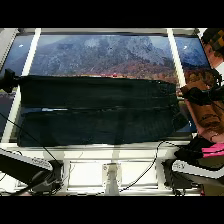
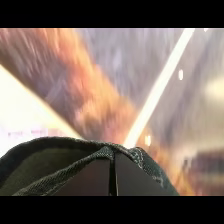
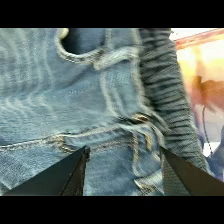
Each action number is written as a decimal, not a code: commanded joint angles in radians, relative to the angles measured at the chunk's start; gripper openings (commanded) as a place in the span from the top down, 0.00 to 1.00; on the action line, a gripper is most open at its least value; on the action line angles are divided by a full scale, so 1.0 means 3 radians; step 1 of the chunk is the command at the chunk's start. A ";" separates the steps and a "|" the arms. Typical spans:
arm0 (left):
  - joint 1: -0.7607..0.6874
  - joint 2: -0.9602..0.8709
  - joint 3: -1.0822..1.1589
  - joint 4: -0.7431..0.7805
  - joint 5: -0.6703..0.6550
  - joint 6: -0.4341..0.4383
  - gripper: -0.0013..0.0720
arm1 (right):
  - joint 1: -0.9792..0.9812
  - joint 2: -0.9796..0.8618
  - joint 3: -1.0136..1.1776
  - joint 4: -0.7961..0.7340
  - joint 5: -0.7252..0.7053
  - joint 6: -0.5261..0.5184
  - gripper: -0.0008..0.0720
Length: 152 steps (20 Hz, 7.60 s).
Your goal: Fold the clothes and pants, and hang the long-sleeved shirts on hangers.
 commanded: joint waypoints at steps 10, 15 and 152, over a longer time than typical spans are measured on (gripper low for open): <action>0.0064 0.0074 0.0001 -0.0045 -0.0123 0.0495 0.02 | 0.0000 0.0029 0.0005 -0.0039 -0.0015 -0.0039 0.33; 0.0308 0.0632 0.0001 -0.0043 -0.0572 0.1057 0.61 | -0.0003 0.0139 0.0249 -0.0749 0.0326 -0.0210 0.38; 0.0268 0.1059 -0.1528 -0.0582 0.0444 0.1179 0.01 | 0.1512 -0.0532 -0.0195 0.1217 -0.3972 0.0692 0.32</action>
